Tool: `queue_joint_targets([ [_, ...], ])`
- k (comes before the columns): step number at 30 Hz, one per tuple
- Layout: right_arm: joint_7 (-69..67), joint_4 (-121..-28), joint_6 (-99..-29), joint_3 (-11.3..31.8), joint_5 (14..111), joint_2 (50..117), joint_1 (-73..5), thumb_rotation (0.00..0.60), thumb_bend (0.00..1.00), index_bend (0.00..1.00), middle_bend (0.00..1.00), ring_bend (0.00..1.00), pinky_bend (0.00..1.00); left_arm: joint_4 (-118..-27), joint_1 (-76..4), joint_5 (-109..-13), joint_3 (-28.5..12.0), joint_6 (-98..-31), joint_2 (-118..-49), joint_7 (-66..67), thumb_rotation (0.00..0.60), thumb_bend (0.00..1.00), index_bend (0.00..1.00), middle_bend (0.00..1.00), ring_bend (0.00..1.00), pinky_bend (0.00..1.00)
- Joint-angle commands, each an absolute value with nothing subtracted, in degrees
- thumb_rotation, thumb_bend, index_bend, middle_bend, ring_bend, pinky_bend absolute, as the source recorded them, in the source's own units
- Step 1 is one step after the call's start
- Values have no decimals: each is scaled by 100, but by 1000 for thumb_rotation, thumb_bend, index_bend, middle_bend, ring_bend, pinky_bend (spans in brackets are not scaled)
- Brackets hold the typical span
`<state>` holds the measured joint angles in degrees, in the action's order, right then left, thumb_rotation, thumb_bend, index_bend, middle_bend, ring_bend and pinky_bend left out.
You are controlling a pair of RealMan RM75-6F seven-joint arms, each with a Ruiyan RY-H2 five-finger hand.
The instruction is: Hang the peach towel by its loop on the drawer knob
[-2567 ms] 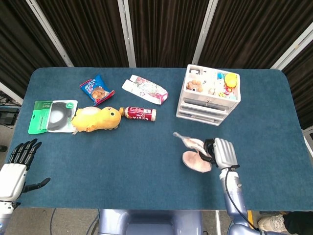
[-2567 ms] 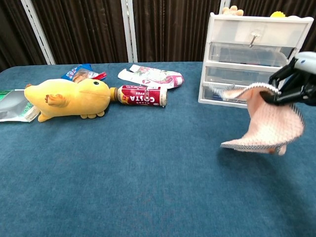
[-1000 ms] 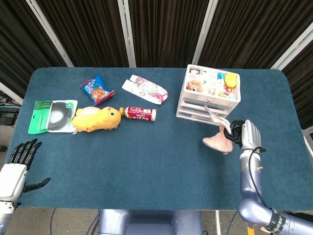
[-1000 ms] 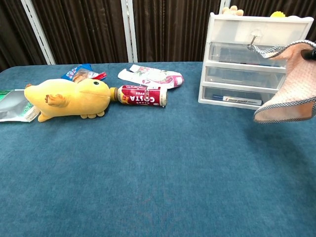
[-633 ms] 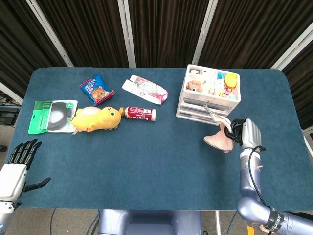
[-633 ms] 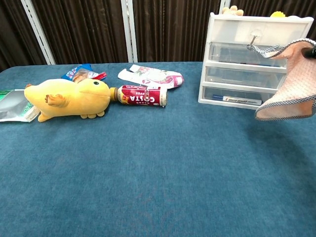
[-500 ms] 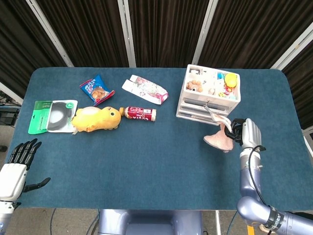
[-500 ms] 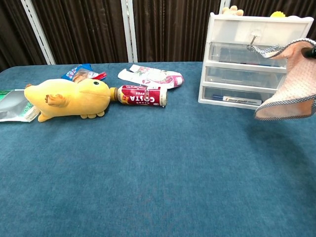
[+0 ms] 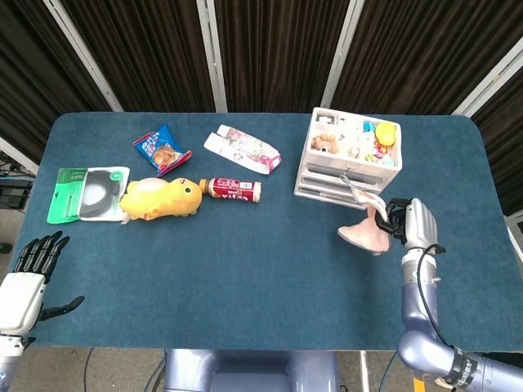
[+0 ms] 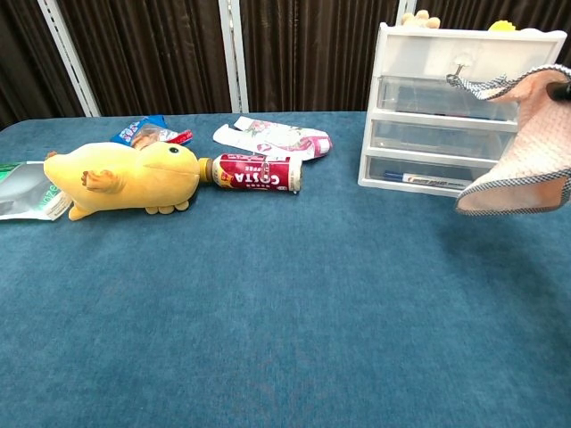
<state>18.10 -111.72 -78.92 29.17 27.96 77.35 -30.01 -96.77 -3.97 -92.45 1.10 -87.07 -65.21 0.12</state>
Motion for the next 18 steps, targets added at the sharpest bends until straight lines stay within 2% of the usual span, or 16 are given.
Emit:
queue_joint_targets([
  [1,1815,-11144,-7906,2932,2773,7728,-3026,600,475,751,988,979,1000,-9673,-397,-9250,111,-8710,-6521,5,600,0,0,0,0,0],
  [18,1774,-10856,-7780,2871,2571,7763,-3101,600,474,749,988,977,1000,-9675,-392,-9267,119,-8719,-6533,24,600,0,0,0,0,0],
])
